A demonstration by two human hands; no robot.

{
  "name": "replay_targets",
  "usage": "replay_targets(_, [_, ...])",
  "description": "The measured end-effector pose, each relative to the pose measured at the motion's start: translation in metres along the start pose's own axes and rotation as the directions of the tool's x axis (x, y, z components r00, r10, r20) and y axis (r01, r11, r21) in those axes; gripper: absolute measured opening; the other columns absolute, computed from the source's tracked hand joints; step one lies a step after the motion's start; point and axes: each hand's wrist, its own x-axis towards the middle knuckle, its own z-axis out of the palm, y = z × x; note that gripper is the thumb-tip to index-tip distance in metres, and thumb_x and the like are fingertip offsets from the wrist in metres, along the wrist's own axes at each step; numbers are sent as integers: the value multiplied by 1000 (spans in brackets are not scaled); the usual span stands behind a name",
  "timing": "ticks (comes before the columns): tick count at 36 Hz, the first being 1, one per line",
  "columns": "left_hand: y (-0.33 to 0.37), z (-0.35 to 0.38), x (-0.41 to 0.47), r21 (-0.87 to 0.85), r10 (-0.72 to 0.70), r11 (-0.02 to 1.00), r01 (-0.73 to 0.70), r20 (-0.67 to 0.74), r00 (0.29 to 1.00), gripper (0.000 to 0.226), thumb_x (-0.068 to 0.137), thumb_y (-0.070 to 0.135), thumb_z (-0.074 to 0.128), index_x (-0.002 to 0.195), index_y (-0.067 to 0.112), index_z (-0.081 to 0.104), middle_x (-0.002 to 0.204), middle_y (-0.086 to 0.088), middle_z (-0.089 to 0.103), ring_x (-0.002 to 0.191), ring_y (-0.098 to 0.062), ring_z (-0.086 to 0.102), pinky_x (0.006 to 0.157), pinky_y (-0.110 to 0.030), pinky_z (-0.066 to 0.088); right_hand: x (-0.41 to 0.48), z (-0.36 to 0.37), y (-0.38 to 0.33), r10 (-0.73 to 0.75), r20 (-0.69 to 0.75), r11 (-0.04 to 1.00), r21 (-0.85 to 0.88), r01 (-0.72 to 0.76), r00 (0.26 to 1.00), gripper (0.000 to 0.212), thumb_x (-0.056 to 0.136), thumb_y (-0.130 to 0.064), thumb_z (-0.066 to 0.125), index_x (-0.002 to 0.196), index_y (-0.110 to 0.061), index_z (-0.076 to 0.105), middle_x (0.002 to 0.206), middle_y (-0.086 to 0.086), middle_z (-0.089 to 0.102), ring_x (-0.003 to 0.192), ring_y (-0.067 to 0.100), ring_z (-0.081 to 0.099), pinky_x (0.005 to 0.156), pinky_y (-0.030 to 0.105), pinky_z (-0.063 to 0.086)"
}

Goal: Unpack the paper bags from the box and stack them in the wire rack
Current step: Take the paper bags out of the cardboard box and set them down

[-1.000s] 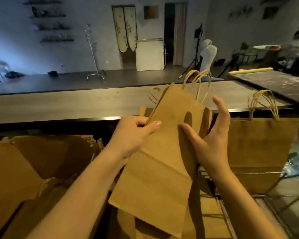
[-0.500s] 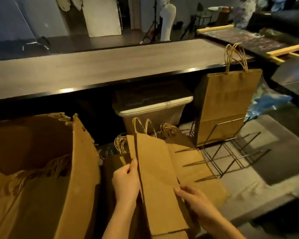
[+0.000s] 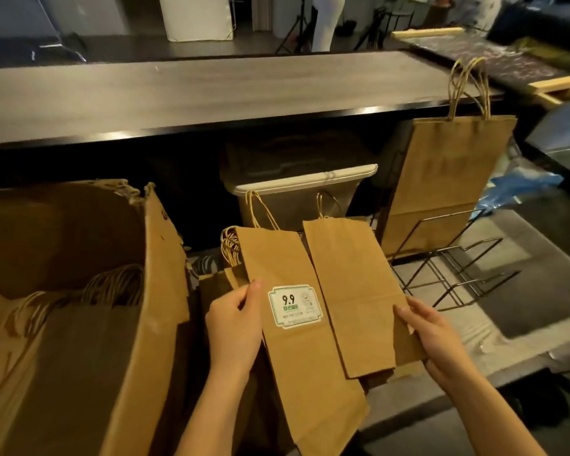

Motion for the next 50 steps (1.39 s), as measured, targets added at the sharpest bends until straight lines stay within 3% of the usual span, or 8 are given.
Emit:
replay_targets(10, [6,20,-9,-126,-80,989,72,-58,995,31,96,28,51,78,17,73,73,-1,73,70,-16,69,64,-34,52,34,-7,36,-264,-197,887,-433,157,944,38,88,-6,60,123,-19,55,114,-1,58,105,13,54,90,33,48])
replay_targets(15, [9,39,-16,-161,-112,982,100,-64,992,27,96,27,50,81,22,72,77,4,74,73,-8,70,67,-29,54,18,-1,20,-378,117,882,-256,395,919,18,93,-17,54,103,-30,61,97,-7,67,93,7,64,78,22,50])
replay_targets(23, [9,62,-24,-192,-137,974,123,-62,989,25,97,29,48,84,29,69,79,12,73,76,-3,69,67,-23,52,8,-2,9,-14,606,997,-48,54,795,56,66,-32,69,118,-33,50,109,-4,68,100,11,66,80,27,54])
replay_targets(27, [8,67,-30,-139,-116,983,123,56,992,23,98,28,46,89,37,65,83,23,71,82,8,64,67,-13,49,7,-4,24,17,535,998,43,-48,845,52,67,-15,73,113,-28,52,103,2,70,92,12,69,71,24,55])
replay_targets(33, [-11,86,-44,-13,-274,960,279,158,949,46,93,40,51,137,27,46,131,11,57,125,-8,47,107,-40,39,8,-8,30,-48,361,998,52,31,931,47,79,-7,69,111,-35,47,108,-4,63,103,13,60,91,40,50])
replay_targets(40, [-22,108,-52,82,-265,963,256,147,953,45,93,45,50,135,31,48,131,11,54,125,-10,47,106,-40,40,10,-18,22,-241,185,966,140,217,953,40,83,-3,64,103,-35,52,101,-15,64,89,-10,62,68,13,51])
replay_targets(46, [-20,125,-50,127,-181,979,156,213,960,21,99,31,43,115,39,54,118,11,52,108,2,48,89,-12,40,18,-32,21,-292,56,954,83,287,955,44,83,-7,67,116,-31,51,109,-14,60,103,0,58,83,22,48])
replay_targets(50, [-19,135,-54,97,-190,981,170,276,942,26,102,25,38,99,48,50,112,20,59,109,3,52,91,-18,45,26,-43,24,-302,75,951,-47,306,950,47,83,-10,68,120,-31,48,115,-9,56,110,8,51,87,23,42])
